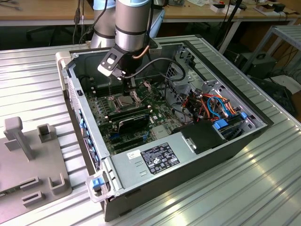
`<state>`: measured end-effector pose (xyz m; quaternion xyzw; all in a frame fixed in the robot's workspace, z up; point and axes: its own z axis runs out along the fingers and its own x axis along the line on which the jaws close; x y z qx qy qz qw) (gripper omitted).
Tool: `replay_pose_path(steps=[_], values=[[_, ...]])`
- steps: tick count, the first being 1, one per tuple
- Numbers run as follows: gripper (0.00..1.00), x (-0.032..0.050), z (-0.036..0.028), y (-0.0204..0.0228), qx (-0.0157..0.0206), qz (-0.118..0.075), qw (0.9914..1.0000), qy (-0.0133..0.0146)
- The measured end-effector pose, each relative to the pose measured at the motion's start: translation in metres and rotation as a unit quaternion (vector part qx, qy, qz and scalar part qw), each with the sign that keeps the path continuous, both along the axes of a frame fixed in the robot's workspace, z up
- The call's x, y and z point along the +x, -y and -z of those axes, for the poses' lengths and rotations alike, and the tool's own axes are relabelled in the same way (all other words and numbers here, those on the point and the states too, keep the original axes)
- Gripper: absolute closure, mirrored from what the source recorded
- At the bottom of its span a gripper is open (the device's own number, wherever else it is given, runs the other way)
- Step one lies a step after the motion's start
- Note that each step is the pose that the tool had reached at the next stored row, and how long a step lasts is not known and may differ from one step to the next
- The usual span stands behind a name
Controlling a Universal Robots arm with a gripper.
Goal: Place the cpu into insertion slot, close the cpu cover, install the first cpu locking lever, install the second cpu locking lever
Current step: 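Close the cpu cover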
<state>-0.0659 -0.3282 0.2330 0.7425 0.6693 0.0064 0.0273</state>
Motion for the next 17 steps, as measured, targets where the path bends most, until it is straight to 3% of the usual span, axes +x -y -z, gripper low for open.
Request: replay_pose_path(steps=[13,17], values=[[0.89,0.0,-0.0005,0.0,0.0,-0.001,1.0,-0.0001],[0.89,0.0,-0.0055,0.0,0.0,-0.001,1.0,-0.0002]])
